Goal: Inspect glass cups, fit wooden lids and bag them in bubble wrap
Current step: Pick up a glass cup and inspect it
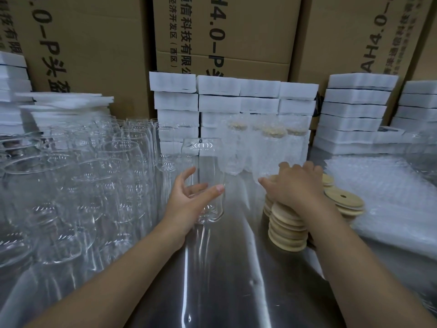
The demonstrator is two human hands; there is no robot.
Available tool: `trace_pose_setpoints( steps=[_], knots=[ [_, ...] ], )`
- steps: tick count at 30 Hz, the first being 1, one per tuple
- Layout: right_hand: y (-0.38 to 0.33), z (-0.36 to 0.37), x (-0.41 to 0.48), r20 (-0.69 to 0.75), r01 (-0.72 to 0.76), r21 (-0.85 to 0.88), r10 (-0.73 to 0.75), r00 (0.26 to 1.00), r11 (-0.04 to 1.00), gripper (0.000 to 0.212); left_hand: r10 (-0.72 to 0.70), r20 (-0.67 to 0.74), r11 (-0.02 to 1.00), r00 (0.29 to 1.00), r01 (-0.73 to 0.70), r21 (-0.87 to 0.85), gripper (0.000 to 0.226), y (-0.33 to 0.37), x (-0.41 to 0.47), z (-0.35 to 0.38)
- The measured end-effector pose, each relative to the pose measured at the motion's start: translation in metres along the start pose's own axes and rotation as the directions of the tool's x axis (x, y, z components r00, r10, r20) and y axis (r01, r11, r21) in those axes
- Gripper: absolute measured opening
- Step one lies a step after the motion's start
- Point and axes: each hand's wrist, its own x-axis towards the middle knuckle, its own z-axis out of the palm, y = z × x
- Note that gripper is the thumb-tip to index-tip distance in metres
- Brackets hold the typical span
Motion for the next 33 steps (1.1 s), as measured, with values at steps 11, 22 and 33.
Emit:
trace_pose_setpoints(
  steps=[11,22,33],
  knots=[
    [-0.009,-0.007,-0.013,-0.245,0.121,0.478,0.0,0.969,0.87,0.083,0.092,-0.071,0.983,0.993,-0.079,0.168,0.102,-0.002,0.001,-0.002],
    [-0.033,-0.018,-0.034,-0.36,0.36,0.928,0.015,0.933,-0.101,0.033,0.175,0.045,0.925,0.984,-0.18,0.334,0.096,-0.013,0.002,0.0],
    [-0.043,-0.012,-0.042,-0.39,0.387,0.92,-0.249,0.887,-0.061,0.033,0.222,0.14,0.92,0.965,-0.254,0.297,0.099,-0.015,-0.003,0.004]
  ],
)
